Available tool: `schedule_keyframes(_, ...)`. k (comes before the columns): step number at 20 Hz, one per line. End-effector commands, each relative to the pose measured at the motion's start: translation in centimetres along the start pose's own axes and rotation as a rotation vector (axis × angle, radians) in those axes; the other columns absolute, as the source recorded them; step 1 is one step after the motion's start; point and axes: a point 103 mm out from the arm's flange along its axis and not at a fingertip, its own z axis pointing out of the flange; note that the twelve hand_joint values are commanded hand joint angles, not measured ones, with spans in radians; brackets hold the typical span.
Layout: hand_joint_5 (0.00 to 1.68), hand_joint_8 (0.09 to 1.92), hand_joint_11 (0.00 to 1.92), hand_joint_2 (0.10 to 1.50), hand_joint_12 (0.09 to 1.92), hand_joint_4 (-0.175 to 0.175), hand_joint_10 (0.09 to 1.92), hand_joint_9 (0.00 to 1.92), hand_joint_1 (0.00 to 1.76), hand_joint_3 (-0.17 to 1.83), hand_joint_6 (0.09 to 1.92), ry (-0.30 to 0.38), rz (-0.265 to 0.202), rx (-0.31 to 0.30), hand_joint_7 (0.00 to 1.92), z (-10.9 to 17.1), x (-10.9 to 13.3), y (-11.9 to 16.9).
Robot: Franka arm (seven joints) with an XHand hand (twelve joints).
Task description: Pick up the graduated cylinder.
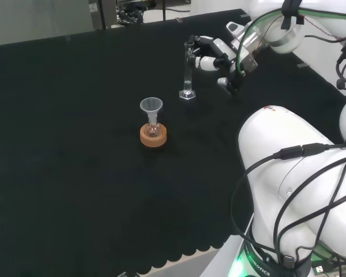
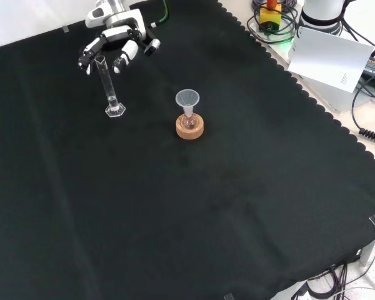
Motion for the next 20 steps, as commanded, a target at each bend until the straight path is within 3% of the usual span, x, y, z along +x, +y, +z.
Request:
schedule_keyframes(1, 0.46, 0.66, 0.27, 1.03, 1.31, -0.058, 0.61, 0.57, 1.02, -0.17, 0.09, 0.047, -0.030, 0.017, 0.38, 1.7, -0.1, -0.2)
schedule_keyframes(20, 0.62, 0.62, 0.44, 1.04, 1.21, -0.041, 0.52, 0.66, 1.11, -0.17, 0.14, 0.177, -0.033, 0.038, 0.43, 4.2, -1.3, 0.1)
